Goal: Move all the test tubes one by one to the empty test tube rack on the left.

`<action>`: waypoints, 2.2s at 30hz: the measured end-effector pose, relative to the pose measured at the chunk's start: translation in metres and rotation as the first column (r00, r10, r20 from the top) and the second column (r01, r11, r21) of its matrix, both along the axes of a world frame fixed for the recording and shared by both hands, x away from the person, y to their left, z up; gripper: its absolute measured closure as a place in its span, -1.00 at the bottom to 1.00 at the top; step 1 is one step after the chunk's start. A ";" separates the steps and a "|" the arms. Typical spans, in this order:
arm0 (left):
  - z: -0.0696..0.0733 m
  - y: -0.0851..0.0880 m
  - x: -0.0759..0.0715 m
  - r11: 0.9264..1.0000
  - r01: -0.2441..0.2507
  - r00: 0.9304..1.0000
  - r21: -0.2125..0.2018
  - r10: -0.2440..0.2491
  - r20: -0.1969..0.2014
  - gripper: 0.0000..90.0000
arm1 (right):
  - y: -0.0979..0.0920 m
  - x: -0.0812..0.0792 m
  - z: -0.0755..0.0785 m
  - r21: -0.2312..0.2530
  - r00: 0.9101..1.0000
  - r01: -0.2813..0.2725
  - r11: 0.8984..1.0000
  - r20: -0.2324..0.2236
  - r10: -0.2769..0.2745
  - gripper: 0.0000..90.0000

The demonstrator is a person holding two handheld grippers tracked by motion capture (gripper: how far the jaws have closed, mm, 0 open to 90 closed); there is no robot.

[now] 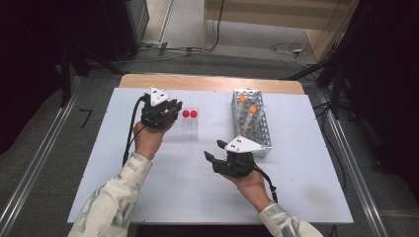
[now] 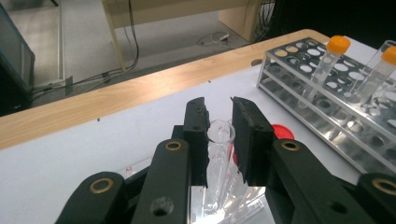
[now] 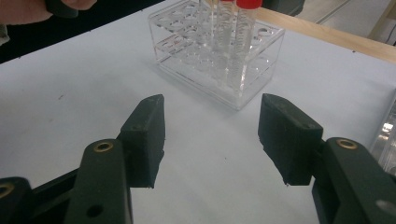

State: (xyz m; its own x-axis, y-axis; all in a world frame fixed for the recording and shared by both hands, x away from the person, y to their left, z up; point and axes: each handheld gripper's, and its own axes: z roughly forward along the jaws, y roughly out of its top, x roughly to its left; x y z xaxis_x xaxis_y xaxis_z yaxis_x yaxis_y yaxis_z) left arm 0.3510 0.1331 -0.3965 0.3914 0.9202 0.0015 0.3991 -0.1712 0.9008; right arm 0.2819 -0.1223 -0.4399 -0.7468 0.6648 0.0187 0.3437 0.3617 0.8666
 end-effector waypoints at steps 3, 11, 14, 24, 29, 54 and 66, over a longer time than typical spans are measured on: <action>-0.005 -0.001 0.000 1.000 -0.002 1.000 0.004 0.002 -0.003 0.70 | 0.001 0.000 0.000 -0.001 1.000 0.000 1.000 -0.001 0.000 -0.11; -0.015 -0.002 -0.002 1.000 -0.006 1.000 0.006 0.006 -0.008 0.70 | 0.001 0.000 -0.001 -0.004 1.000 0.000 1.000 -0.002 0.000 -0.11; -0.017 -0.003 -0.002 1.000 -0.006 1.000 0.006 0.006 -0.008 0.70 | 0.001 0.000 -0.001 -0.006 1.000 -0.001 1.000 0.000 0.001 -0.11; -0.016 -0.003 -0.003 1.000 -0.005 1.000 -0.005 0.005 -0.001 0.66 | 0.001 0.000 -0.001 -0.007 1.000 0.000 1.000 -0.001 0.000 -0.11; -0.015 -0.002 -0.004 1.000 -0.002 1.000 -0.014 0.002 -0.006 0.63 | 0.001 0.000 -0.001 -0.006 1.000 0.000 1.000 0.000 0.000 -0.11; -0.016 0.005 -0.039 0.991 -0.041 0.999 -0.124 0.036 -0.039 -0.51 | -0.042 0.016 0.013 0.020 0.993 0.114 0.993 0.034 -0.115 -0.09; -0.015 0.003 -0.053 0.987 0.018 0.998 -0.160 -0.028 -0.057 -0.57 | -0.098 0.049 0.020 0.021 0.951 0.304 0.952 0.053 -0.305 -0.06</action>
State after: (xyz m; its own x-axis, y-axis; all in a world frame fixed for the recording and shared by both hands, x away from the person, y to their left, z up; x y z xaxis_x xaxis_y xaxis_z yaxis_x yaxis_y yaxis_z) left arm 0.2981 0.1356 -0.4111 0.4075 0.8976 -0.1681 0.4497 -0.0370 0.8924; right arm 0.3307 -0.2203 -0.4195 -0.5092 0.8606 -0.0069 0.3873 0.2363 0.8912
